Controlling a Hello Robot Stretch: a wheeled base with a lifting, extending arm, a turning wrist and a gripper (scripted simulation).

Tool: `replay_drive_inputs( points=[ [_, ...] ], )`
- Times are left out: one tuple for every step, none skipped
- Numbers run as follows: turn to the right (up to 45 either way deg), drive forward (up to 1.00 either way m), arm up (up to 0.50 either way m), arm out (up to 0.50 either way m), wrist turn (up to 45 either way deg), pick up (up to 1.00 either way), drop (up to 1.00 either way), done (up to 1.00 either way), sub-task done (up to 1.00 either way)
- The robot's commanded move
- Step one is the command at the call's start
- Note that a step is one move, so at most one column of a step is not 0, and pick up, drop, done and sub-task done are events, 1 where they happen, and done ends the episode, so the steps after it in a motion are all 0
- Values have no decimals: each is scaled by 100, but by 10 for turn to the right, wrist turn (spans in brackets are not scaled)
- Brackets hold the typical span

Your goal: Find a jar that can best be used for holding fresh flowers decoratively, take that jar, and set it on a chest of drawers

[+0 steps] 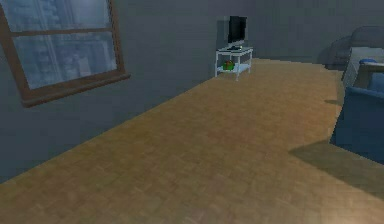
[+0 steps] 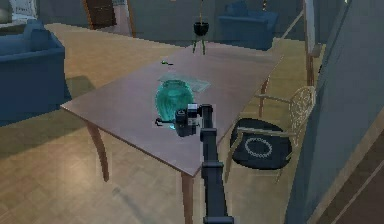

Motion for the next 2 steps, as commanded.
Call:
replay_drive_inputs(
  points=[
    [0,0,0,0,0,100,0,0,0],
    [0,0,10,0,0,0,0,0,0]
  ],
)
